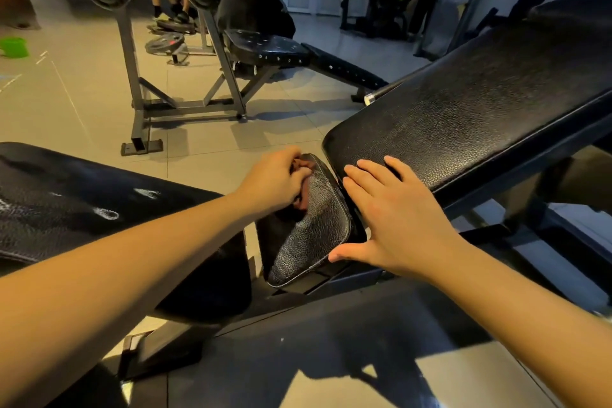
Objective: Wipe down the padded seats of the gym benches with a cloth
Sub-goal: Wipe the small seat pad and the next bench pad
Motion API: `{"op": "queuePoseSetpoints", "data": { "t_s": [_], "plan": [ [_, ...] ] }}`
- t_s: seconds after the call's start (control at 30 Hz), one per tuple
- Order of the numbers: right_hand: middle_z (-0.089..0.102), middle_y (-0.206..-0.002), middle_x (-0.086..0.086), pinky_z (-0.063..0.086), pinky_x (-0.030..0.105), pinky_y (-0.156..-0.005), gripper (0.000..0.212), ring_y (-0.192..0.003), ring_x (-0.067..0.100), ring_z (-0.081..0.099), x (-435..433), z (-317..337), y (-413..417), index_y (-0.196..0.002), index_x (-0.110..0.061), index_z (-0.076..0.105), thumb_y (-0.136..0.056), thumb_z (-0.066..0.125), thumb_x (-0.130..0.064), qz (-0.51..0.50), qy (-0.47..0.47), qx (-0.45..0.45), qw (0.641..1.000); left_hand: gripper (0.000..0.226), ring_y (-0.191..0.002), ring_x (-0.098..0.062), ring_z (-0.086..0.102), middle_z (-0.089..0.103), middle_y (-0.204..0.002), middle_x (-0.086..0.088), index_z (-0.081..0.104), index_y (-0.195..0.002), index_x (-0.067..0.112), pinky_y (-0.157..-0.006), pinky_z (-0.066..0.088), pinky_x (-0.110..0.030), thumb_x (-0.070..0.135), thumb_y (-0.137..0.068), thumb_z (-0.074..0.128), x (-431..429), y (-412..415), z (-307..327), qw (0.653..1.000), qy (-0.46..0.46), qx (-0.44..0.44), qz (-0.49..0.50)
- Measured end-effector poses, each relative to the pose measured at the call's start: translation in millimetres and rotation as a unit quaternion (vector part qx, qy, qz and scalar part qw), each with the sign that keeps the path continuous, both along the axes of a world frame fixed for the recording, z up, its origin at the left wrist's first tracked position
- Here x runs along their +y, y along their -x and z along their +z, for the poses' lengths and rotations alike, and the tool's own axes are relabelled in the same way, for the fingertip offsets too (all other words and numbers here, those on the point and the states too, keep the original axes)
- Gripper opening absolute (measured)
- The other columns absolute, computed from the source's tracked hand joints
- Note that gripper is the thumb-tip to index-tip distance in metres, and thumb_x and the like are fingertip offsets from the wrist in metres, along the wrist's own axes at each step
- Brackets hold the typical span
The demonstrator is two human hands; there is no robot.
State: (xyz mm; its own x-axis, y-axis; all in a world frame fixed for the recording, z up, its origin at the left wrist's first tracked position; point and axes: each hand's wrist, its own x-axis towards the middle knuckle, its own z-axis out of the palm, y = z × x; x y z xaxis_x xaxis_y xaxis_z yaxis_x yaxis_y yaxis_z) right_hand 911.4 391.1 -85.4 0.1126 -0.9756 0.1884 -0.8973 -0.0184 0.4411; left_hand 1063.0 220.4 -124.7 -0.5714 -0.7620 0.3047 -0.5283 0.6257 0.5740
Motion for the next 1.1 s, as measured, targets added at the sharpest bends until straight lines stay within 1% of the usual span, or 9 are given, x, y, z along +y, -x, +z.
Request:
{"op": "queuePoseSetpoints", "data": {
  "t_s": [0.1, 0.3, 0.5, 0.57, 0.73, 0.8, 0.93, 1.03, 1.1],
  "plan": [
    [0.055, -0.148, 0.011, 0.033, 0.053, -0.118, 0.117, -0.142, 0.029, 0.046, 0.6, 1.1, -1.6, -0.14, -0.005, 0.058, -0.072, 0.031, -0.097, -0.003, -0.004, -0.004, 1.0, 0.02, -0.101, -0.034, 0.061, 0.068, -0.104, -0.012, 0.06, -0.106, 0.009, -0.074, 0.041, -0.036, 0.027, -0.1, 0.061, -7.2, -10.8, -3.5, 0.998, -0.017, -0.024, 0.059],
    [0.054, -0.148, 0.012, 0.032, 0.052, -0.119, 0.117, -0.142, 0.029, 0.046, 1.8, 1.5, -0.5, -0.139, -0.004, 0.058, -0.072, 0.031, -0.095, -0.001, -0.001, -0.006, 1.0, 0.013, -0.092, -0.007, 0.065, 0.07, -0.098, 0.01, 0.059, -0.105, 0.024, -0.078, 0.05, -0.028, 0.034, -0.097, 0.063, 75.5, -22.4, 9.9, 0.985, 0.016, -0.003, -0.174],
    [0.057, -0.146, 0.01, 0.034, 0.052, -0.118, 0.118, -0.14, 0.028, 0.048, 1.3, 2.1, -1.8, -0.137, -0.006, 0.061, -0.068, 0.031, -0.097, -0.003, -0.006, -0.013, 1.0, 0.019, -0.104, -0.033, 0.063, 0.071, -0.108, -0.008, 0.06, -0.11, 0.018, -0.078, 0.047, -0.037, 0.033, -0.099, 0.061, 8.3, -40.2, -13.6, 0.995, -0.004, -0.098, 0.034],
    [0.057, -0.146, 0.01, 0.033, 0.052, -0.118, 0.118, -0.14, 0.028, 0.048, 1.3, 2.6, -2.2, -0.137, -0.005, 0.06, -0.068, 0.03, -0.097, -0.003, -0.009, -0.013, 1.0, 0.013, -0.102, -0.032, 0.063, 0.07, -0.102, -0.007, 0.058, -0.101, 0.019, -0.074, 0.041, -0.034, 0.032, -0.098, 0.062, 15.0, -42.4, -12.1, 0.995, -0.015, -0.096, 0.029],
    [0.056, -0.147, 0.01, 0.033, 0.052, -0.118, 0.117, -0.141, 0.028, 0.047, 2.1, 3.1, -1.7, -0.138, -0.005, 0.06, -0.071, 0.029, -0.095, -0.001, -0.003, -0.006, 1.0, 0.016, -0.084, -0.013, 0.06, 0.063, -0.086, 0.012, 0.056, -0.099, 0.023, -0.072, 0.046, -0.032, 0.036, -0.096, 0.064, 77.3, -34.2, 3.0, 0.986, 0.045, -0.03, -0.159],
    [0.055, -0.147, 0.011, 0.033, 0.052, -0.119, 0.116, -0.141, 0.029, 0.047, 1.6, 2.7, -1.4, -0.138, -0.004, 0.059, -0.071, 0.03, -0.095, 0.003, -0.002, -0.004, 1.0, 0.015, -0.091, -0.017, 0.064, 0.07, -0.096, 0.006, 0.058, -0.105, 0.023, -0.076, 0.047, -0.032, 0.035, -0.097, 0.063, 61.5, -35.6, -4.8, 0.99, 0.057, -0.038, -0.123],
    [0.055, -0.149, 0.01, 0.032, 0.052, -0.119, 0.118, -0.142, 0.028, 0.046, 1.9, 2.5, -1.6, -0.139, -0.006, 0.059, -0.07, 0.031, -0.097, -0.004, -0.006, -0.008, 1.0, 0.018, -0.103, -0.027, 0.064, 0.071, -0.103, -0.001, 0.063, -0.109, 0.019, -0.079, 0.044, -0.032, 0.032, -0.097, 0.063, 11.0, -47.1, -17.6, 0.996, -0.036, -0.085, 0.013],
    [0.054, -0.149, 0.009, 0.032, 0.051, -0.12, 0.117, -0.142, 0.028, 0.045, 2.1, 3.6, -1.7, -0.139, -0.006, 0.058, -0.071, 0.031, -0.097, -0.004, -0.006, -0.009, 1.0, 0.015, -0.091, -0.017, 0.063, 0.061, -0.085, 0.014, 0.06, -0.101, 0.019, -0.071, 0.038, -0.029, 0.032, -0.096, 0.065, 43.5, -43.6, -8.1, 0.996, -0.014, -0.057, -0.068],
    [0.054, -0.149, 0.01, 0.032, 0.051, -0.12, 0.117, -0.142, 0.028, 0.045, 2.6, 3.4, -1.2, -0.139, -0.006, 0.058, -0.071, 0.03, -0.096, -0.002, -0.002, -0.006, 1.0, 0.016, -0.08, -0.01, 0.06, 0.062, -0.081, 0.011, 0.058, -0.097, 0.021, -0.069, 0.042, -0.031, 0.035, -0.096, 0.064, 75.6, -39.9, 2.5, 0.984, -0.002, -0.031, -0.178]
  ]
}}
